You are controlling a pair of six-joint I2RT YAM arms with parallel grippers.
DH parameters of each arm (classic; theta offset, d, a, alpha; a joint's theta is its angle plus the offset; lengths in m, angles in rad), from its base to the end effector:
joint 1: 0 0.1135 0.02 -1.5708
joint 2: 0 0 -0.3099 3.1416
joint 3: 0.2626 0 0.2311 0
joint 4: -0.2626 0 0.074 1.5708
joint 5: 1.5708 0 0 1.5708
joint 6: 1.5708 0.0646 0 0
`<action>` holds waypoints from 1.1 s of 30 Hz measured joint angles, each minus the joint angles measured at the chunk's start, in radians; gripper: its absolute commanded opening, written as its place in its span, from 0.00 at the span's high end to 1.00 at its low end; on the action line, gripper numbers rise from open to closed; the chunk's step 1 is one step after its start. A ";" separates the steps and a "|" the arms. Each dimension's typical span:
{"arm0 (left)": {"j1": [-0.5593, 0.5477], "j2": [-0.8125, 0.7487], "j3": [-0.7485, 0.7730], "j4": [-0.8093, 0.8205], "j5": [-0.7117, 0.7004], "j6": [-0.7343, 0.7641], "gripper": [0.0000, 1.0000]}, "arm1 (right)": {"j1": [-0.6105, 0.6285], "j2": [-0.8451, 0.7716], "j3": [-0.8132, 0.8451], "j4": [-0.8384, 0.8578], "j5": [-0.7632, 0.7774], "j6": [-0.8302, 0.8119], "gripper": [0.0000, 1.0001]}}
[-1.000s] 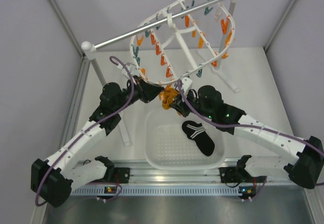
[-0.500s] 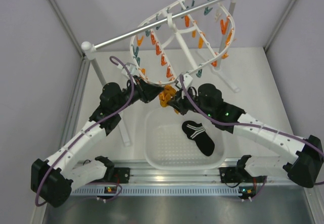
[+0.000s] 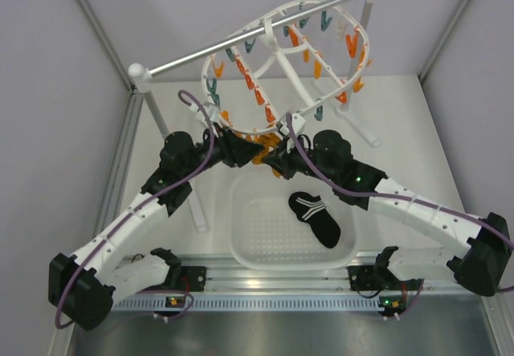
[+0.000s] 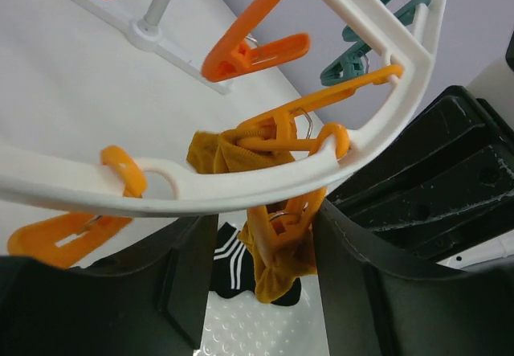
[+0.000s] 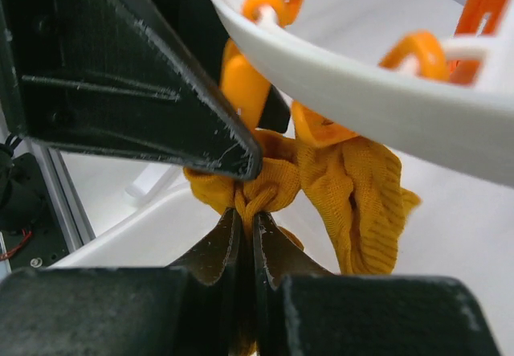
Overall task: Clip the socks to the hanger
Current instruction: Clamp the sock onto the hanger, then open the clamp at the hanger.
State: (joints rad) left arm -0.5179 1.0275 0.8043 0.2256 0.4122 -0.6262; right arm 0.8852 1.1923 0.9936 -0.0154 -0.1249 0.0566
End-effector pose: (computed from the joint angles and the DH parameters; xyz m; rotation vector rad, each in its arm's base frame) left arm 0.1817 -0.1333 0.3882 0.2589 1.6851 -1.1988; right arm 0.1654 0.2149 0.3869 -0.8302 1.6562 0.7797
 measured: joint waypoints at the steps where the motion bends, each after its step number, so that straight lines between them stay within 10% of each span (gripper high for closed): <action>1: -0.001 -0.003 0.000 -0.018 0.003 0.001 0.43 | 0.000 0.002 0.002 0.001 0.000 0.000 1.00; 6: -0.002 -0.021 0.006 -0.093 -0.011 0.004 0.34 | 0.000 0.006 0.003 0.008 0.003 -0.001 1.00; 11: 0.005 -0.044 0.034 -0.140 -0.036 0.005 0.33 | 0.000 0.007 0.003 0.006 0.004 -0.012 0.61; 15: 0.018 -0.057 0.051 -0.155 -0.054 0.008 0.33 | 0.000 0.003 0.003 -0.015 0.008 -0.037 0.54; 33: 0.071 -0.079 0.067 -0.199 -0.003 0.084 0.34 | -0.134 -0.270 -0.033 -0.270 0.076 -0.170 0.52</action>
State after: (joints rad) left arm -0.4473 0.9489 0.8711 0.0269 0.4095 -0.5423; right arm 0.7517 0.9226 0.9607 -0.2859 -0.0494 -0.1135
